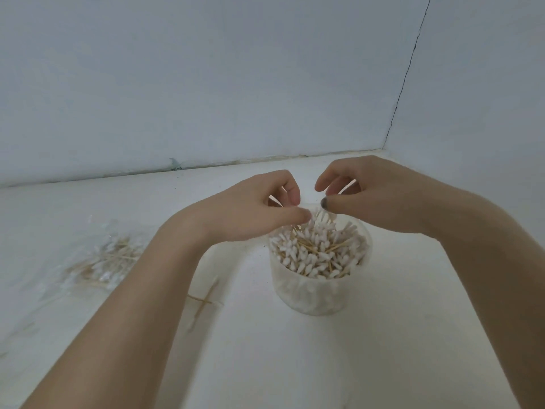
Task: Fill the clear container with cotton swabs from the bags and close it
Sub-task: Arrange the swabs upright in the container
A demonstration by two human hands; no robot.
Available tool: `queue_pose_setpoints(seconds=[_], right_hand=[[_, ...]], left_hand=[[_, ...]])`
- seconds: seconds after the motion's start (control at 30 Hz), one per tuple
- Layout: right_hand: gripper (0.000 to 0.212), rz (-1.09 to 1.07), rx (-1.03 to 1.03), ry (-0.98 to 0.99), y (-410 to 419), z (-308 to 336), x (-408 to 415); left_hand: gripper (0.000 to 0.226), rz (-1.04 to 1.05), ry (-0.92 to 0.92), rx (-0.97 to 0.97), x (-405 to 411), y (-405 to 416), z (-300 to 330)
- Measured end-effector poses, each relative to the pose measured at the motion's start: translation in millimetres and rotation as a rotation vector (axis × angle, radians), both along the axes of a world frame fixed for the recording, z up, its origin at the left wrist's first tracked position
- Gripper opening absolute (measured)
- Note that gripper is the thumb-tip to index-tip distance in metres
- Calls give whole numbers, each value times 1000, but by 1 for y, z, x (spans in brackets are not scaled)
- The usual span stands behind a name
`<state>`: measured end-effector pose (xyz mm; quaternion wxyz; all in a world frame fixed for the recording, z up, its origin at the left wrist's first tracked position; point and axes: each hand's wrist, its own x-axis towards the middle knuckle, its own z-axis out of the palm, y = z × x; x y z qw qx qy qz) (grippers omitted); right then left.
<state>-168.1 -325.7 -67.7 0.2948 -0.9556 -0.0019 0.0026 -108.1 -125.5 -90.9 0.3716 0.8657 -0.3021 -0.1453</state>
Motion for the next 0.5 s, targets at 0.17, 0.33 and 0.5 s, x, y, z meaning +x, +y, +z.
queue_pose_setpoints(seconds=[0.17,0.33,0.5], right_hand=[[17,-6,54,61,0,-3,1],[18,0,66,73,-2,-2,2],[17,10,63,69,-2,-4,3]], left_hand=[[65,-65,36,195,-13,4,17],[76,-65,15,276,-16,-2,13],[68,-49,-24,273,-15,-4,12]])
